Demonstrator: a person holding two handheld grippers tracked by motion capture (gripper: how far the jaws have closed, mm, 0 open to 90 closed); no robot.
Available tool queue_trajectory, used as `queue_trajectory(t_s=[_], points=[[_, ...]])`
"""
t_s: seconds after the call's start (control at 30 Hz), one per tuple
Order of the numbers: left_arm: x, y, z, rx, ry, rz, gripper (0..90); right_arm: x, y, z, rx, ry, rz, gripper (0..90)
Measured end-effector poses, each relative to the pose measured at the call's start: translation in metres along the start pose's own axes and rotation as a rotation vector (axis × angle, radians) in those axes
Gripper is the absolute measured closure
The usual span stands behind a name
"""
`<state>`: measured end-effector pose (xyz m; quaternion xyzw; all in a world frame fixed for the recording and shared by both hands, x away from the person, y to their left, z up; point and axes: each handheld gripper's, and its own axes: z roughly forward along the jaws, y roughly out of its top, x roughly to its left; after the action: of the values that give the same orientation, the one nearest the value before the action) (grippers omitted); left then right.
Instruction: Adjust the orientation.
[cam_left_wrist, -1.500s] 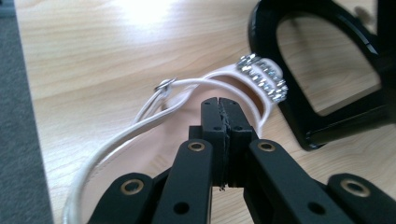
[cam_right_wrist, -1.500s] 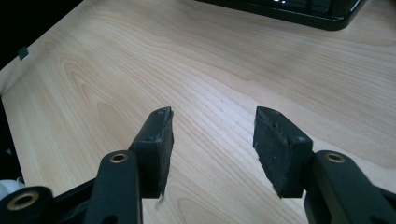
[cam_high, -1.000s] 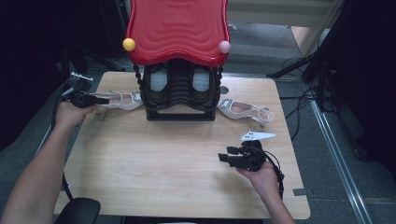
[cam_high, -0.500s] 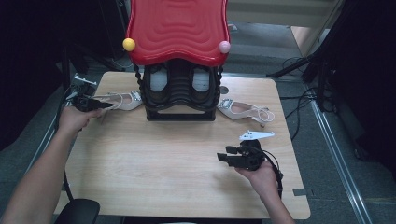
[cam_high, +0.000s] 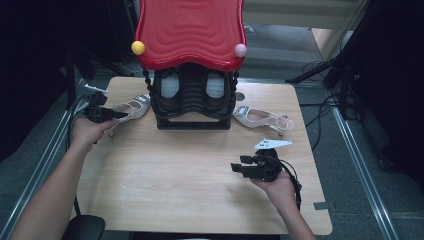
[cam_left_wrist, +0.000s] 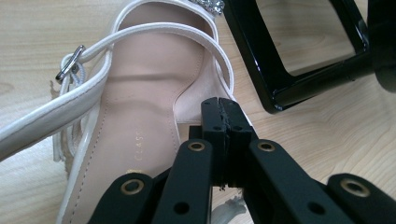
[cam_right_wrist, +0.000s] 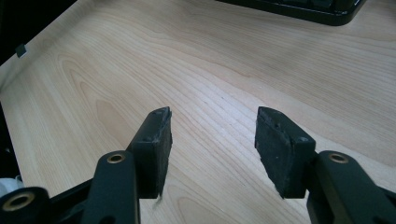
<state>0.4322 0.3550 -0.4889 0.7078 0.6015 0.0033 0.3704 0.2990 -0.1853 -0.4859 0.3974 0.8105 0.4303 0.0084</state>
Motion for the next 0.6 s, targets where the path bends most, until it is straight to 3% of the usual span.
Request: queue_trajectory(t_s=[0.47, 0.6], points=[[-0.024, 0.0, 0.016, -0.005, 0.007, -0.049, 90.0, 0.003, 0.004, 0.005, 0.006, 0.015, -0.018, 47.0], [-0.025, -0.001, 0.018, -0.03, -0.01, -0.091, 90.0, 0.003, 0.005, 0.006, 0.007, 0.017, -0.024, 46.9]])
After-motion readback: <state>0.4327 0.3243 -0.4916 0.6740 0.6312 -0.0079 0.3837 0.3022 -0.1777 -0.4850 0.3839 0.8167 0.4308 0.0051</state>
